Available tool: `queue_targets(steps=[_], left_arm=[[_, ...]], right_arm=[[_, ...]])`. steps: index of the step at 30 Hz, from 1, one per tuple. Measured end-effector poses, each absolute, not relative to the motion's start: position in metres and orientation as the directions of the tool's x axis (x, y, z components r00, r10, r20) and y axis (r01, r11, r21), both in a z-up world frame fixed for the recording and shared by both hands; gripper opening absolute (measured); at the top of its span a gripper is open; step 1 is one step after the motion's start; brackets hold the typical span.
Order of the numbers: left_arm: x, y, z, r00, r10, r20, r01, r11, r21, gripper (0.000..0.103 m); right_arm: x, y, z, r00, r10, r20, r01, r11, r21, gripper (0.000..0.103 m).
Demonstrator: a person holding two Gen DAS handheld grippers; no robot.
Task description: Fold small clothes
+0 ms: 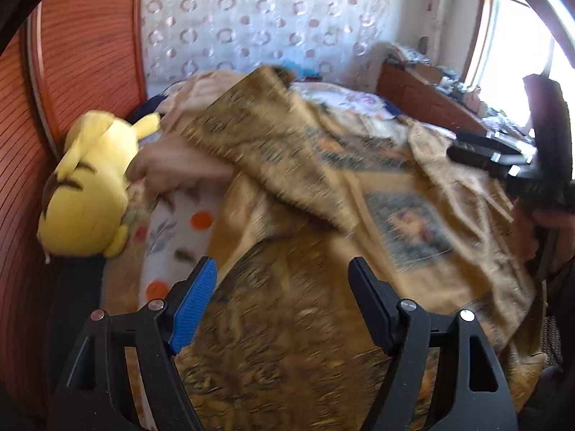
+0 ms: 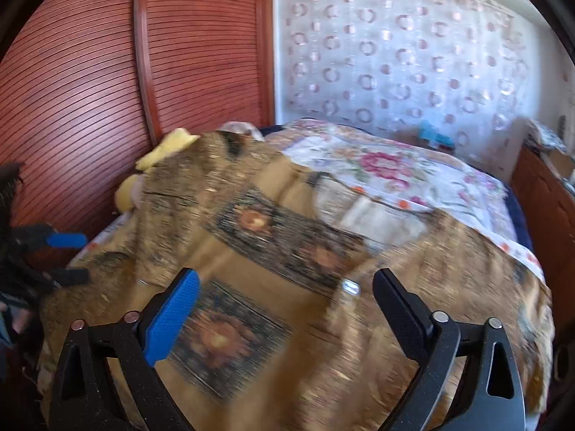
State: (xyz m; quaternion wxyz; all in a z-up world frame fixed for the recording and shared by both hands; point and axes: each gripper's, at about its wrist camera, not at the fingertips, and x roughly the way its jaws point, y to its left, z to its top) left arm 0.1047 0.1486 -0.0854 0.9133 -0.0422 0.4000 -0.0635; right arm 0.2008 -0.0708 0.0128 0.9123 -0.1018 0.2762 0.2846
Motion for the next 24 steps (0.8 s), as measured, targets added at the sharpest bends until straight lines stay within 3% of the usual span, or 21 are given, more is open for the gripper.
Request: queue_targets(steps=[10,12,16,23,24], left_arm=[[0.09,0.156,-0.106,0.678,-0.105,-0.727,0.038,0.993,-0.108,0.076],[0.088,0.163,-0.104,0.687,-0.105,-0.719,0.031,0.993,-0.116,0.076],[0.086,0.174,-0.104,0.686,-0.101,-0.72,0.016,0.992,-0.125,0.076],[0.085,0.177,-0.113,0.673,-0.081,-0.735,0.006,0.995,-0.104,0.076],[0.086,0.177,-0.115,0.671,-0.084,-0.737,0.007,0.994,-0.106,0.076]], right_arm=[[0.236,0.019,0.021,0.508,0.613,-0.605,-0.725,0.684,0.083,0.078],[0.244,0.039,0.02,0.492,0.609,-0.622,-0.741,0.668,0.068,0.076],[0.256,0.076,0.001,0.451,0.593,-0.667,-0.777,0.628,0.032,0.056],[0.251,0.12,-0.02,0.5,0.538,-0.678,-0.785,0.612,-0.094,0.056],[0.252,0.125,-0.025,0.514,0.506,-0.693,-0.773,0.624,-0.117,0.051]])
